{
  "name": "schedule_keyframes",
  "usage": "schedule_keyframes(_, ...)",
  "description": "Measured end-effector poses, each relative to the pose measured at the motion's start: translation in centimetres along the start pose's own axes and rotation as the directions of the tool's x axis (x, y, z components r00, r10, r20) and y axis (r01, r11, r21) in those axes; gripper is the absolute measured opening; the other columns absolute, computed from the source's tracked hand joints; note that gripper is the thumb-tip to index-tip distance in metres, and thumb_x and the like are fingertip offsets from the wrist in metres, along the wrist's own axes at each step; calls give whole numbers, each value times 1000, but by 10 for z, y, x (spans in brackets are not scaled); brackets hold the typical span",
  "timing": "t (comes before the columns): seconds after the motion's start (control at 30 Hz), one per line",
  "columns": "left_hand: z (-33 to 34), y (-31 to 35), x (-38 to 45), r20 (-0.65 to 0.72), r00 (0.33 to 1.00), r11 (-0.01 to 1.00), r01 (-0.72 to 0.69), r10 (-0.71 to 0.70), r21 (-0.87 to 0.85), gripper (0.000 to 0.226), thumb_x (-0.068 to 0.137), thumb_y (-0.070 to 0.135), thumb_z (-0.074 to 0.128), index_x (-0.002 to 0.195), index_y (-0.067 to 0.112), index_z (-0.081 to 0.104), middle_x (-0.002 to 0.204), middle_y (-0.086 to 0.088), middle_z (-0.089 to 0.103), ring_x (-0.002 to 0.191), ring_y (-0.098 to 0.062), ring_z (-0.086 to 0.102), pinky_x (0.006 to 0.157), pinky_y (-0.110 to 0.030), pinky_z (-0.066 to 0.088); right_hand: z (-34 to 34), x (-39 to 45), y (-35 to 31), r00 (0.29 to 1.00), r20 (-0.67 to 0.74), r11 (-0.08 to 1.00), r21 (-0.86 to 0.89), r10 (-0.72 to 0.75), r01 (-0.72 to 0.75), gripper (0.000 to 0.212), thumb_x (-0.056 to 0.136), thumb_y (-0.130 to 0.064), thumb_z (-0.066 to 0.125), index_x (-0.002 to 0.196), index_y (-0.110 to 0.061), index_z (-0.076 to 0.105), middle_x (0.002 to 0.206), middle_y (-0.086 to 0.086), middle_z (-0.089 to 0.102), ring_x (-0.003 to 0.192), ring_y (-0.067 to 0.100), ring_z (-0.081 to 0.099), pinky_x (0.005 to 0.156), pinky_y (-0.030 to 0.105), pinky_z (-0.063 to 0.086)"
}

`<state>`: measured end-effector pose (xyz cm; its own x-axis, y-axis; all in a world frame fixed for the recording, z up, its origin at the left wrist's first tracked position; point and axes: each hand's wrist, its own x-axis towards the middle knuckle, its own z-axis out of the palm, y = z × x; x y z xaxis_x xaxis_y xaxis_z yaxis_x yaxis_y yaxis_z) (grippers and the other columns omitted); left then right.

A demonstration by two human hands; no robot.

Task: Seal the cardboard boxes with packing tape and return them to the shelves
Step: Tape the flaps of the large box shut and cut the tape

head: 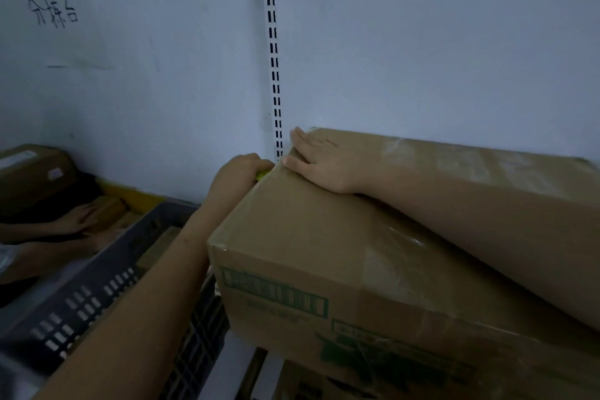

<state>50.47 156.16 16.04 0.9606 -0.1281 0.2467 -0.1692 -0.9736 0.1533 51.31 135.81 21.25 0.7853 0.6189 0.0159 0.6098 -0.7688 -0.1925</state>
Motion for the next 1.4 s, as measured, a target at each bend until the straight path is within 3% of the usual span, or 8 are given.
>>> schedule_keyframes(0.17, -43, 16, -8, 269, 958, 955, -171, 103, 242, 45, 96, 33, 57, 140, 29, 49, 129, -5, 52, 119, -29, 44, 97, -41, 40, -5, -8, -2, 998, -37, 996, -78, -56, 53, 59, 105, -55, 22, 158, -30, 21, 167, -4, 7, 153, 22, 10, 123, 41, 9)
schedule_keyframes(0.33, -67, 19, -9, 574, 814, 996, 56, -87, 73, 77, 93, 11, 59, 157, 32, 21, 155, -2, 39, 139, -25, 38, 108, -37, 34, -8, -16, -9, 996, -89, 993, -111, 15, -25, 59, 102, -55, 21, 138, -18, 48, 146, 10, 50, 132, 28, 46, 109, 45, 36)
schedule_keyframes(0.5, -89, 31, -6, 368, 929, 967, 114, -22, -229, 69, 96, -7, 37, 158, 14, 18, 162, -4, 27, 150, -19, 24, 118, -31, 23, -6, -22, -4, 978, -179, 992, -53, 108, -119, 28, 102, -44, 33, 93, -23, 48, 111, 7, 61, 102, 27, 58, 83, 36, 42)
schedule_keyframes(0.73, -55, 65, 1, 252, 961, 925, -5, 109, -380, 55, 110, 31, 26, 159, 11, 11, 166, -5, 11, 152, -18, 14, 118, -24, 11, -31, -62, 14, 983, 25, 970, -165, 183, -177, 59, 106, -50, 23, 157, -20, 23, 164, 0, 23, 146, 24, 30, 119, 36, 20)
schedule_keyframes(0.97, -40, 60, 18, 89, 994, 803, 102, -61, -588, 30, 98, 33, 58, 125, 20, 61, 125, 5, 61, 121, -16, 56, 92, -24, 38, -44, -147, 62, 949, 34, 935, -185, 314, -303, 63, 101, -58, 20, 158, -32, 17, 165, -12, 13, 151, 7, 13, 121, 25, 4)
schedule_keyframes(1.13, -29, 60, 23, -111, 955, 673, 110, -277, -731, 58, 92, 28, 69, 146, 18, 48, 100, -3, 70, 95, -10, 62, 85, -15, 42, -32, -158, 74, 941, -18, 940, -44, 339, -339, 57, 104, -52, 23, 157, -34, 20, 165, -13, 14, 150, 1, 10, 115, 18, 1)
schedule_keyframes(1.3, -33, 58, 26, -206, 943, 767, 75, -263, -637, 18, 91, 13, 62, 103, 16, 75, 98, -2, 75, 94, -15, 68, 94, -32, 53, -28, -161, 73, 940, -66, 941, -26, 335, -337, 54, 105, -49, 25, 157, -35, 23, 164, -14, 18, 149, 3, 14, 113, 16, 4)
schedule_keyframes(1.4, -45, 69, 25, -80, 994, 896, 30, -73, -443, 29, 98, 28, 58, 120, 14, 71, 127, -2, 67, 121, -19, 59, 93, -23, 40, -33, -163, 65, 939, -55, 940, -29, 338, -340, 54, 106, -48, 26, 157, -31, 23, 164, -11, 17, 150, 5, 15, 114, 17, 5)
